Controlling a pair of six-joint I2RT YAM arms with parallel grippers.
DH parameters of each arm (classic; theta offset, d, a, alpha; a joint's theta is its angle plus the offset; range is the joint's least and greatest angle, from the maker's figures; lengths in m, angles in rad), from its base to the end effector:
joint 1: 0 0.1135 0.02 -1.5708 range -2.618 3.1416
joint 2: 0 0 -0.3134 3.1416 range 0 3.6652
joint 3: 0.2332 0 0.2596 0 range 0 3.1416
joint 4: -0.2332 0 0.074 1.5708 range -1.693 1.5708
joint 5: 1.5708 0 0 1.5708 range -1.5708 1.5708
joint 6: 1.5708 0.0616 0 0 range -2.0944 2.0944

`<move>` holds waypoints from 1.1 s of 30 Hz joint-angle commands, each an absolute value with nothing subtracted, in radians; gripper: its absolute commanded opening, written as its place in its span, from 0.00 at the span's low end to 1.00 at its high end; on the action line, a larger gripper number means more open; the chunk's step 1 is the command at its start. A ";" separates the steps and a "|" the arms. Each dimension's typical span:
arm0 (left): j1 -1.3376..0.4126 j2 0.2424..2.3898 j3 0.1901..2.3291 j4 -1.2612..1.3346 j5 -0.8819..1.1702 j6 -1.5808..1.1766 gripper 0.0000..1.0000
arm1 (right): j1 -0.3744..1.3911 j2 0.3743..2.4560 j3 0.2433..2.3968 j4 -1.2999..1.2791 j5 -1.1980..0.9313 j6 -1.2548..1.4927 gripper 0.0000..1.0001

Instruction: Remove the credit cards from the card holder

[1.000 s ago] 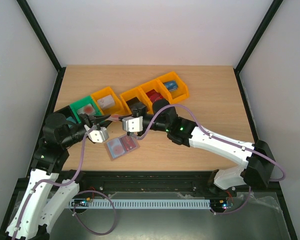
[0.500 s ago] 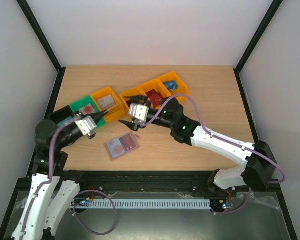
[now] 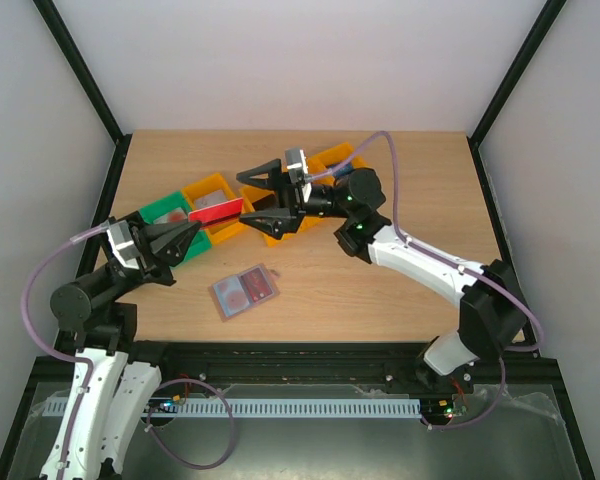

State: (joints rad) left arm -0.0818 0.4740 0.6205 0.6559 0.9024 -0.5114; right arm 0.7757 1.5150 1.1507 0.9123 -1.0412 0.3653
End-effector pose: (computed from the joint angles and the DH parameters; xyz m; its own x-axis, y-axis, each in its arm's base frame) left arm 0.0561 -0.0531 0.4334 0.3341 -0.3317 -0.8822 0.8689 0.4710 0.1520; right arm 0.2124 0.2828 0.4472 0.0332 0.2853 -0.9579 -0.9545 -0.2752 -0.1150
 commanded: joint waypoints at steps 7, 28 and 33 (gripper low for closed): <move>-0.081 0.478 0.604 0.733 0.909 -0.599 0.02 | 0.803 1.525 1.194 1.086 -1.158 0.594 0.24; -0.073 0.492 0.603 0.462 0.863 -0.439 0.25 | 0.801 1.365 1.298 0.179 -0.985 -0.183 0.02; -0.055 0.474 0.668 0.117 0.887 0.004 0.65 | 0.803 1.330 1.328 -0.089 -0.742 -0.392 0.02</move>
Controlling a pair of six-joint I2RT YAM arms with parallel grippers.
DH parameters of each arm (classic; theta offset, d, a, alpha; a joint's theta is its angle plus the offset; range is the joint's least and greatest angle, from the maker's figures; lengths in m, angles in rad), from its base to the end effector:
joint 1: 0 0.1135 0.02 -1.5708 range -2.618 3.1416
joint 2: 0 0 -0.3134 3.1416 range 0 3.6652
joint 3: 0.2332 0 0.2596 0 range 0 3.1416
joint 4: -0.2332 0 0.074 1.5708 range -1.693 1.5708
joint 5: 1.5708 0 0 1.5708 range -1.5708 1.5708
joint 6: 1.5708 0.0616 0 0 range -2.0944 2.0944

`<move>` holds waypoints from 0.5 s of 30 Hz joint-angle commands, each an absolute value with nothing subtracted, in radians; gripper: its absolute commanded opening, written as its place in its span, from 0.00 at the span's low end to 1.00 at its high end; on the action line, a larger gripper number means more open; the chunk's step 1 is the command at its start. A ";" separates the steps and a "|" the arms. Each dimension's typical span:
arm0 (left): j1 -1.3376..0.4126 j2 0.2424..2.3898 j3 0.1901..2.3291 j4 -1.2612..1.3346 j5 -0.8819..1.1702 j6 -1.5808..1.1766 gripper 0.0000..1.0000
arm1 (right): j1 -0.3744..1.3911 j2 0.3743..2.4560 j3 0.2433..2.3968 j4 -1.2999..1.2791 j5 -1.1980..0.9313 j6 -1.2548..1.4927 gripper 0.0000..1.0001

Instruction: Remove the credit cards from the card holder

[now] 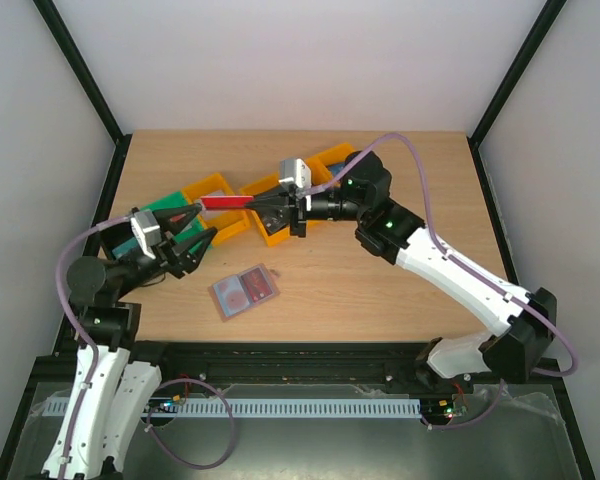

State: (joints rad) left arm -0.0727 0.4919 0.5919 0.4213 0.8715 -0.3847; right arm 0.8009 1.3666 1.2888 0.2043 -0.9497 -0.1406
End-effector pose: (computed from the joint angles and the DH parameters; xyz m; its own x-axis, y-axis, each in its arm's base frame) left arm 0.0840 -0.0534 0.4030 0.1945 -0.2564 -0.9468 0.8433 0.5368 0.0278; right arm 0.1881 0.2660 0.4744 0.2242 0.1141 -0.9678 -0.9574 -0.1597 -0.2406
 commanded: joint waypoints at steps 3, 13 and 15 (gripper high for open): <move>-0.048 0.479 0.741 -0.103 0.795 0.316 0.62 | 0.850 1.336 1.328 -0.189 -0.525 -0.505 0.02; -0.137 0.641 0.941 -0.745 0.596 1.020 0.60 | 1.049 1.342 1.270 -0.134 -0.246 -0.677 0.02; -0.159 0.662 0.957 -0.763 0.595 1.021 0.59 | 1.074 1.339 1.263 -0.125 -0.246 -0.683 0.02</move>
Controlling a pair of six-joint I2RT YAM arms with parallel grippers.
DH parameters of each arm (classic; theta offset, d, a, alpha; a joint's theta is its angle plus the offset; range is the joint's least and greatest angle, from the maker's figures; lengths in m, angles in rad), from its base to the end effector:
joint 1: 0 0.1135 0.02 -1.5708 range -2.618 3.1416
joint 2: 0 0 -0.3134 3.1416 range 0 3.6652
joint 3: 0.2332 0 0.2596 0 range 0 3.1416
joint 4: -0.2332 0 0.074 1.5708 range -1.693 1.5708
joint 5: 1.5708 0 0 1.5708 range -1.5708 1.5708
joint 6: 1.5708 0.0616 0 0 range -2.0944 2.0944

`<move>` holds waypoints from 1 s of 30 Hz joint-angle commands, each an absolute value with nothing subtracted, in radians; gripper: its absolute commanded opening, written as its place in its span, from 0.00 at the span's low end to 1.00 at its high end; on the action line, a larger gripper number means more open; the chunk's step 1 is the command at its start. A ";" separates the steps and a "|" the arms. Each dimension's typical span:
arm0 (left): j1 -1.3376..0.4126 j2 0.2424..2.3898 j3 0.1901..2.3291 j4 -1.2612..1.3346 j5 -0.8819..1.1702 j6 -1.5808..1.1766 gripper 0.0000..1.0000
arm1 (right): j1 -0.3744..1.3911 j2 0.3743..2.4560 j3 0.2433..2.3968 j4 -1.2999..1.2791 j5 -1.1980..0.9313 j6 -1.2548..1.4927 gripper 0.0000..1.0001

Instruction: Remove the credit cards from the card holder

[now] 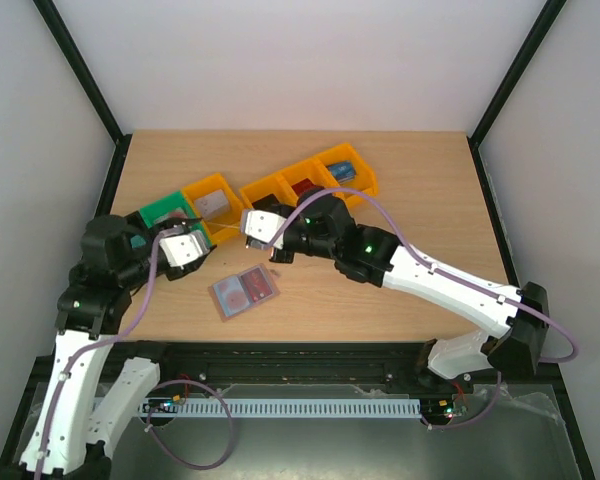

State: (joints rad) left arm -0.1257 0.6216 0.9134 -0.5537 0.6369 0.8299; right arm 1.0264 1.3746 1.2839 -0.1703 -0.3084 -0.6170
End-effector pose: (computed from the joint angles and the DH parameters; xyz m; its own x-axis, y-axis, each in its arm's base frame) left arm 0.1037 -0.0500 0.3941 0.3215 0.5573 -0.7655 0.6422 0.4658 0.6088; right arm 0.1622 0.3040 0.4235 0.4505 -0.3204 -0.8333 -0.8660 0.0702 -0.4951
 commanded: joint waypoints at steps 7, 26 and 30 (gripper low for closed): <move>-0.187 0.682 0.986 -0.721 0.603 0.975 0.43 | 1.126 1.370 1.288 -0.159 -0.213 -0.713 0.02; -0.202 0.672 0.980 -0.675 0.689 0.860 0.02 | 1.143 1.387 1.301 -0.153 -0.215 -0.723 0.02; -0.188 0.670 0.946 -0.595 0.553 0.761 0.02 | 1.140 1.360 1.259 -0.099 -0.151 -0.699 0.32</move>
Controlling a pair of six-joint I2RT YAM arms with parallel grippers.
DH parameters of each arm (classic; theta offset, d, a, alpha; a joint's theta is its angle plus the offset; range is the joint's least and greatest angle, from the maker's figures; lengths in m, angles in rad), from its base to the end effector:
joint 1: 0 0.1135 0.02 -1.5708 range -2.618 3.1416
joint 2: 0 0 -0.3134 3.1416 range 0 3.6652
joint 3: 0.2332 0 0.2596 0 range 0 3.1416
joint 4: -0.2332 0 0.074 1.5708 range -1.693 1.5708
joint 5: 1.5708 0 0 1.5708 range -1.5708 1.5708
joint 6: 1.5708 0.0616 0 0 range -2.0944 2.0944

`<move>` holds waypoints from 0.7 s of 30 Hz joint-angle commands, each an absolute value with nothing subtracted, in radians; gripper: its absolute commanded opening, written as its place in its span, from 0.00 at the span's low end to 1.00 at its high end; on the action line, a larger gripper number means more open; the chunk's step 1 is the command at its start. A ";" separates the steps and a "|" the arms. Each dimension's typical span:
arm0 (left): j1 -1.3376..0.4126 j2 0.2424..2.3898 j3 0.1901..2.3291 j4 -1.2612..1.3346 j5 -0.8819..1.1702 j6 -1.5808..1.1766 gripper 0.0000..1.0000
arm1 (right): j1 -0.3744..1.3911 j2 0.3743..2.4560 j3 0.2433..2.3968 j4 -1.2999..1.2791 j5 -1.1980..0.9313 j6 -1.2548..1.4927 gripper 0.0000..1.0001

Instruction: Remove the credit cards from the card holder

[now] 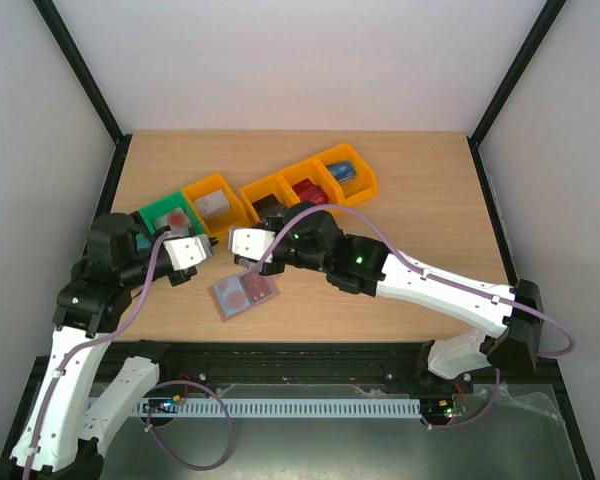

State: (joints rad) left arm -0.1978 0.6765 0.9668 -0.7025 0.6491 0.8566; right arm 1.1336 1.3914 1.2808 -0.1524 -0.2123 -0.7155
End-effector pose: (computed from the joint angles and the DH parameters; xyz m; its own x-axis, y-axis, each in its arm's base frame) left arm 0.1037 -0.0588 0.3902 0.2713 0.5595 -0.7831 0.7551 0.3808 0.5337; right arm 0.1370 0.3238 0.4187 0.5544 -0.3284 -0.7648 -0.8057 0.0188 -0.5921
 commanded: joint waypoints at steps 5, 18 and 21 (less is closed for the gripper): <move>-0.123 0.765 0.864 -0.603 0.203 0.914 0.02 | 1.024 1.270 1.169 0.051 -0.178 -0.513 0.99; 0.047 1.271 0.967 -0.425 0.007 1.167 0.02 | 0.912 1.109 0.969 0.192 -0.232 -0.458 0.99; 0.069 1.375 1.019 -0.411 0.003 1.153 0.02 | 0.912 1.074 0.941 0.212 -0.237 -0.476 0.99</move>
State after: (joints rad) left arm 0.0418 1.2846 0.9463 -0.4492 0.0372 1.1202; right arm 0.9108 1.1263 0.9703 0.1440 -0.2298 -0.4652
